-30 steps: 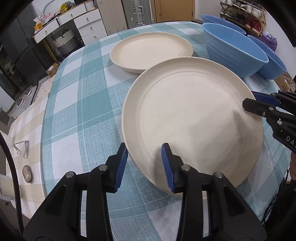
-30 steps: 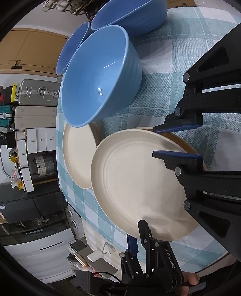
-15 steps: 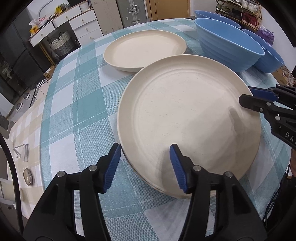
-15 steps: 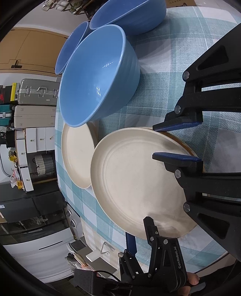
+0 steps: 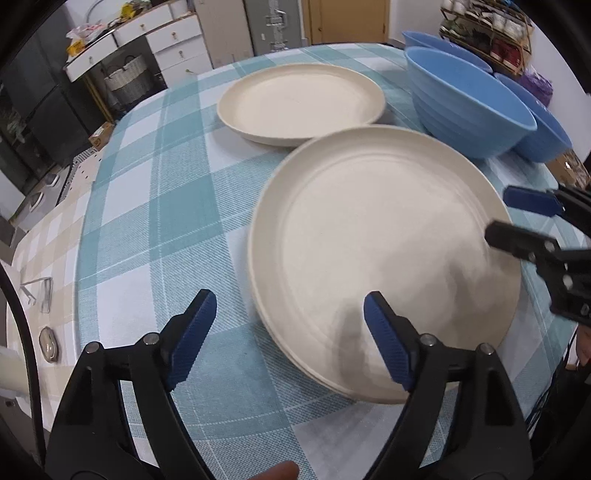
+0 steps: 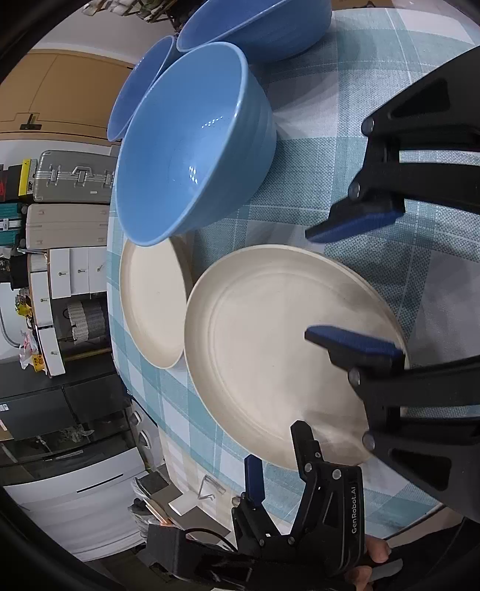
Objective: Organize plates and bowls
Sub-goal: 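Lower the cream plate onto the table and open both grippers, then move both grippers toward the rim of the next cream plate, then close left gripper on the plate rim while right gripper closes on it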
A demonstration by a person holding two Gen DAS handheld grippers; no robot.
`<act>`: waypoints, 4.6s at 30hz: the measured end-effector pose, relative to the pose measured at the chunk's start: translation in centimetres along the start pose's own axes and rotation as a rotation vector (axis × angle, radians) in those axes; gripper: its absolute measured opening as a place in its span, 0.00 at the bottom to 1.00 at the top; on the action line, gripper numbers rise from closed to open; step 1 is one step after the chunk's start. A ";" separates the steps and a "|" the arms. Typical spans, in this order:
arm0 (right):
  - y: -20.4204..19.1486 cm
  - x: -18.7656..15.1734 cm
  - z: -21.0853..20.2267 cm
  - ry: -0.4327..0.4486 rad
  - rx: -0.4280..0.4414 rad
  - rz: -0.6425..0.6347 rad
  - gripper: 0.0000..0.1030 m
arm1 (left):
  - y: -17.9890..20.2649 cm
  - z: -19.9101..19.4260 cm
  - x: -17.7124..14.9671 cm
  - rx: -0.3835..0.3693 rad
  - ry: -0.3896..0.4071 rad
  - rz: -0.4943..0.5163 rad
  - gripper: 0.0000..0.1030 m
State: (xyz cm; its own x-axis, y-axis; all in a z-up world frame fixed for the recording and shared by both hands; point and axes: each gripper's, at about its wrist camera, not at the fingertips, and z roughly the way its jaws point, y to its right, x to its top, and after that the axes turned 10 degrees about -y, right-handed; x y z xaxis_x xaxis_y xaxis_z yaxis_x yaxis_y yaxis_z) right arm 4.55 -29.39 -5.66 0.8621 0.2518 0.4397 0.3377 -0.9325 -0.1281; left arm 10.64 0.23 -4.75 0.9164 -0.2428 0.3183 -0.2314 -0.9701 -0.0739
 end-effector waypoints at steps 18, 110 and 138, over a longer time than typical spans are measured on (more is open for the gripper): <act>-0.3 0.8 -3.8 0.088 0.046 -0.054 0.96 | -2.7 -3.3 0.7 -0.008 0.107 -0.168 0.99; 7.8 25.9 12.6 -0.340 0.047 -0.061 0.47 | -9.2 9.0 17.1 -0.175 -0.046 -0.415 0.43; 6.2 25.0 11.2 -0.249 -0.040 -0.143 0.18 | -7.8 6.0 16.7 -0.099 0.040 -0.366 0.23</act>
State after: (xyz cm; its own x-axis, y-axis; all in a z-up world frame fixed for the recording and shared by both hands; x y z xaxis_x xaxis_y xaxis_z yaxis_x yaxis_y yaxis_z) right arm 32.40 -25.98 -5.46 0.8744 0.4330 0.2188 0.4520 -0.8910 -0.0432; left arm 29.74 3.71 -4.53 0.9313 0.1220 0.3432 0.0767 -0.9868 0.1429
